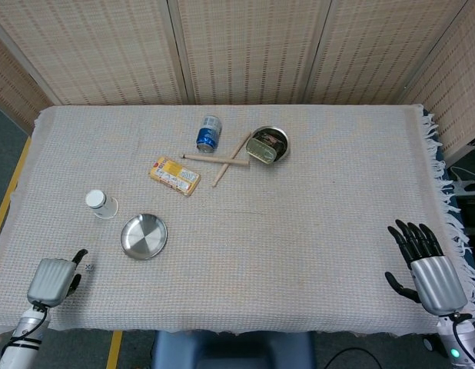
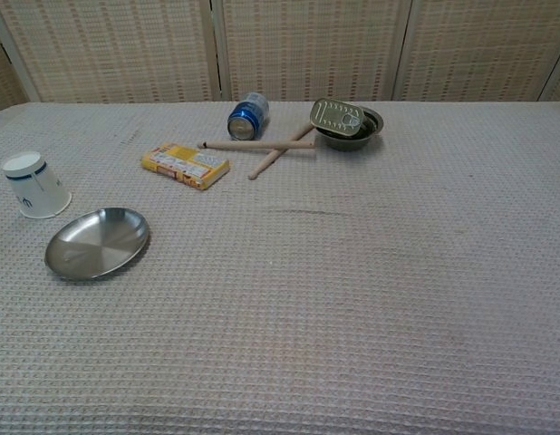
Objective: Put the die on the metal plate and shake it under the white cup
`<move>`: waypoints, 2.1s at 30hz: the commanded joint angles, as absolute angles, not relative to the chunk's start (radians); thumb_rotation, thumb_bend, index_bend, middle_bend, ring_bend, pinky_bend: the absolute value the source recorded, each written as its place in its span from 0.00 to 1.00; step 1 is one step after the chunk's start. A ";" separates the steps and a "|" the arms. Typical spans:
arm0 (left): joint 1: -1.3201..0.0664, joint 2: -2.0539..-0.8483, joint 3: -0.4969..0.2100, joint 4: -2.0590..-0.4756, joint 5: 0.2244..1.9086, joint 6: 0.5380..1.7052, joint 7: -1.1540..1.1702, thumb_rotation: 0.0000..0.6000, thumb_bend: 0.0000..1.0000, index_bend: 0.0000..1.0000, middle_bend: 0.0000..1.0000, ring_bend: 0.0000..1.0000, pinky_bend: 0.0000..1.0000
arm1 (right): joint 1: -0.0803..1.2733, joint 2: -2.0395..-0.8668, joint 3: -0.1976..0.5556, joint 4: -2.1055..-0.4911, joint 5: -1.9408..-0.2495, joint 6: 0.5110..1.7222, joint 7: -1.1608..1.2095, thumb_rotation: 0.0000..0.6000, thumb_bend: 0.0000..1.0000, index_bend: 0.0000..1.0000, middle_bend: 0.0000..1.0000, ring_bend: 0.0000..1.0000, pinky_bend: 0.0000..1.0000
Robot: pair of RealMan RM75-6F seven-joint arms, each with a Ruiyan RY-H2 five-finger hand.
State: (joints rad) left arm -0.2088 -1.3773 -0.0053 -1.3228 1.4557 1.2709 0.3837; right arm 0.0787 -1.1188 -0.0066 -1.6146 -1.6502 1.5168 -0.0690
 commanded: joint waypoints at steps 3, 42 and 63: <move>-0.219 -1.407 -0.005 -1.277 1.442 1.248 0.359 1.00 0.40 0.31 0.92 0.75 0.86 | 0.079 -1.118 -0.005 -1.617 -1.644 1.513 -0.072 0.91 0.20 0.00 0.00 0.00 0.00; -0.251 -1.516 -0.009 -1.105 1.406 1.198 0.318 1.00 0.40 0.48 0.92 0.75 0.87 | 0.077 -1.113 -0.009 -1.635 -1.634 1.489 -0.098 0.91 0.20 0.00 0.00 0.00 0.00; -0.366 -1.512 -0.066 -1.227 1.504 1.225 0.266 1.00 0.40 0.55 0.96 0.79 0.90 | 0.084 -1.126 -0.009 -1.634 -1.621 1.464 -0.122 0.91 0.20 0.00 0.00 0.00 0.00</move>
State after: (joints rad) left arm -0.3428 -1.4972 -0.0478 -1.2212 1.4982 1.2390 0.2542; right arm 0.0838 -1.1254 -0.0087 -1.6340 -1.6217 1.4645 -0.1216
